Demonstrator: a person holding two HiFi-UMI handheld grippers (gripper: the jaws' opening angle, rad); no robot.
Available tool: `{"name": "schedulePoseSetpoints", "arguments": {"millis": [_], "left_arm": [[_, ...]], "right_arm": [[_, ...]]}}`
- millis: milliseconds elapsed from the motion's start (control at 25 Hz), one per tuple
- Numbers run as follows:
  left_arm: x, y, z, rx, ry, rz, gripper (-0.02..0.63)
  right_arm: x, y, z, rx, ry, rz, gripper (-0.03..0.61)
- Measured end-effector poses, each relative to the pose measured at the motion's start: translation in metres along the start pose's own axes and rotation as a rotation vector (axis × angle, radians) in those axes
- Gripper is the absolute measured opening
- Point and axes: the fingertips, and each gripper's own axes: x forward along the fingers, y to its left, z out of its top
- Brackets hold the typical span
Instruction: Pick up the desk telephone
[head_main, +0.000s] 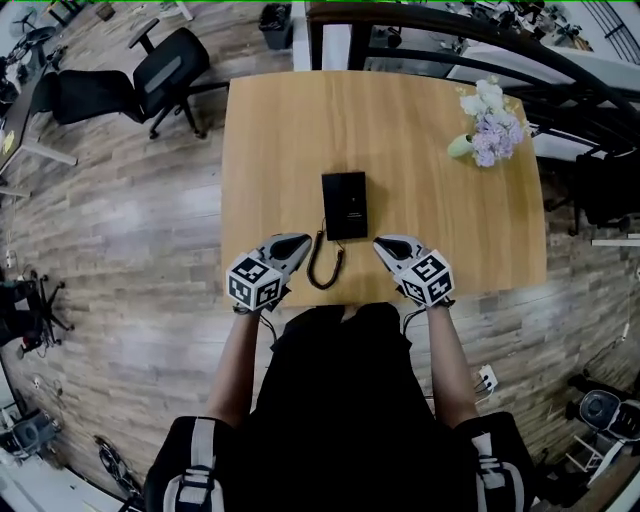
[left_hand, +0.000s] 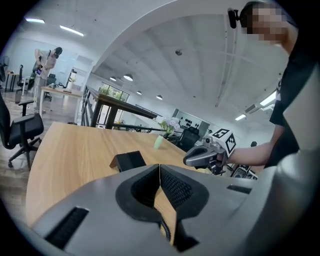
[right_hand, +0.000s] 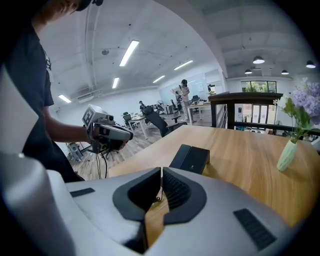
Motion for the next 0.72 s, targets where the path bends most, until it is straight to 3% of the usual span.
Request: {"name": "schedulePoseSetpoints", "arguments": {"millis": [320, 720], "left_arm": [[0.010, -0.001, -0.001, 0.011, 0.022, -0.081, 0.023], [0.020, 0.011, -0.010, -0.016, 0.039, -0.068, 0.022]], "right_arm": [[0.004, -0.002, -0.008, 0.029, 0.008, -0.041, 0.025], [0.018, -0.012, -0.013, 0.030, 0.034, -0.013, 0.025]]}}
